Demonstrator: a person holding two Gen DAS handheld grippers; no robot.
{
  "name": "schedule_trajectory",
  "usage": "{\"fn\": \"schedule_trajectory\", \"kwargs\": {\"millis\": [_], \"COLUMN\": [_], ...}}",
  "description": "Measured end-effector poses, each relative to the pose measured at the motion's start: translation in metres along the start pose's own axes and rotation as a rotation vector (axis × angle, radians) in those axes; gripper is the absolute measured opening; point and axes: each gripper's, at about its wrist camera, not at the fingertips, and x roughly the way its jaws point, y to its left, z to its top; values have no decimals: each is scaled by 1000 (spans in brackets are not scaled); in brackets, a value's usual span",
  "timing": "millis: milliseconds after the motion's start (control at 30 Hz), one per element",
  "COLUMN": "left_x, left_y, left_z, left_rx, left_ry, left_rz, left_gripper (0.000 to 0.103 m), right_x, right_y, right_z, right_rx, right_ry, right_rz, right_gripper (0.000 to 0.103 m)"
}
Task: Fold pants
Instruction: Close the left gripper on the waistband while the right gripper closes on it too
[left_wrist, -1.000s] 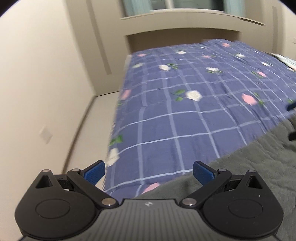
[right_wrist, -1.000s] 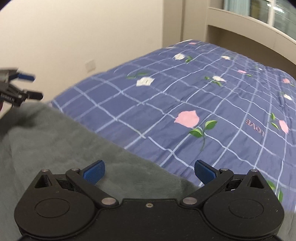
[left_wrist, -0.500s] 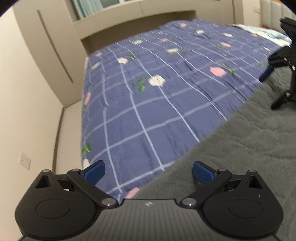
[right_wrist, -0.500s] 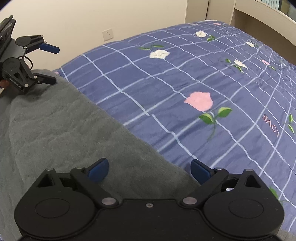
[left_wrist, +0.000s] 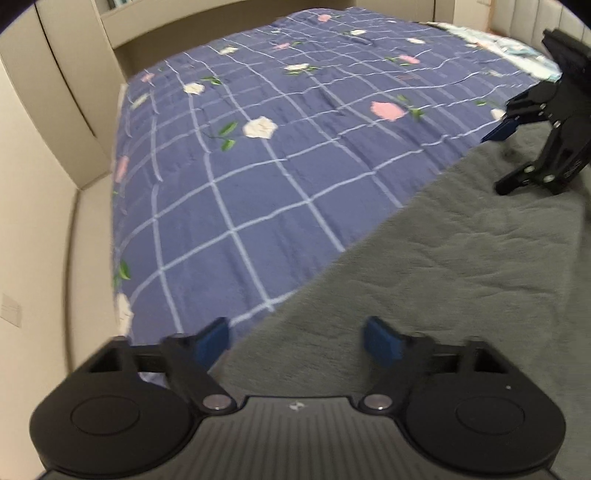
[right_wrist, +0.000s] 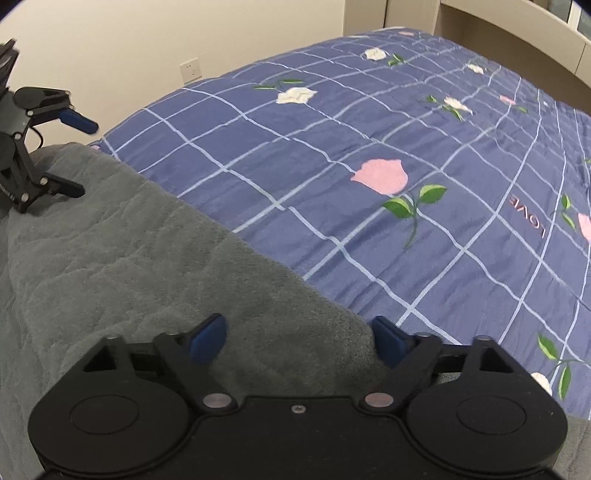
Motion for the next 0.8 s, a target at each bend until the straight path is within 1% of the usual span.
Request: {"fn": "schedule_trajectory", "kwargs": {"millis": [33, 67, 100, 133, 167, 200, 233, 267, 300, 333, 400, 467, 533, 600, 667, 733, 800], "left_x": [-1, -2, -2, -3, -5, -6, -7, -8, -9, -11, -19, -31, -43, -54, -65, -73, -75], "left_y": [-1, -2, -3, -4, -4, -5, -5, -6, -6, -6, -7, -8, -7, -2, 6, 16, 26], "left_z": [0, 0, 0, 0, 0, 1, 1, 1, 1, 1, 1, 2, 6, 10, 14, 18, 19], "left_rx": [-5, -5, -4, -5, -7, -8, -12, -18, -29, -42, -55, -60, -71, -92, -126, -169, -207], "left_ry": [8, 18, 29, 35, 36, 39, 47, 58, 70, 69, 54, 24, -4, -34, -63, -84, -90], "left_rz": [-10, -13, -8, -1, 5, 9, 18, 34, 49, 55, 60, 77, 97, 111, 124, 137, 156], "left_gripper": [67, 62, 51, 42, 38, 29, 20, 15, 11, 9, 8, 7, 7, 7, 6, 6, 6], "right_x": [-2, -3, -5, -7, -8, -10, -12, -13, -16, -19, -24, -30, -38, -46, -55, -61, -60], "right_y": [1, 3, 5, 7, 10, 13, 15, 17, 17, 18, 23, 28, 31, 29, 29, 29, 32], "right_z": [-1, -2, -2, -3, -3, -4, -5, -5, -6, -6, -6, -4, 2, 12, 27, 44, 59], "right_rx": [-2, -4, -7, -14, -22, -34, -45, -54, -53, -53, -71, -97, -108, -102, -108, -118, -134], "right_ry": [-1, -1, -2, -3, -1, -2, 0, 5, 4, -1, -8, -15, -46, -88, -139, -194, -237], "right_rz": [-5, -5, -5, -18, -27, -46, -74, -103, -109, -121, -145, -173, -209, -245, -289, -343, -367], "right_gripper": [69, 65, 58, 53, 50, 42, 28, 23, 21, 18, 16, 15, 14, 14, 9, 6, 6]}}
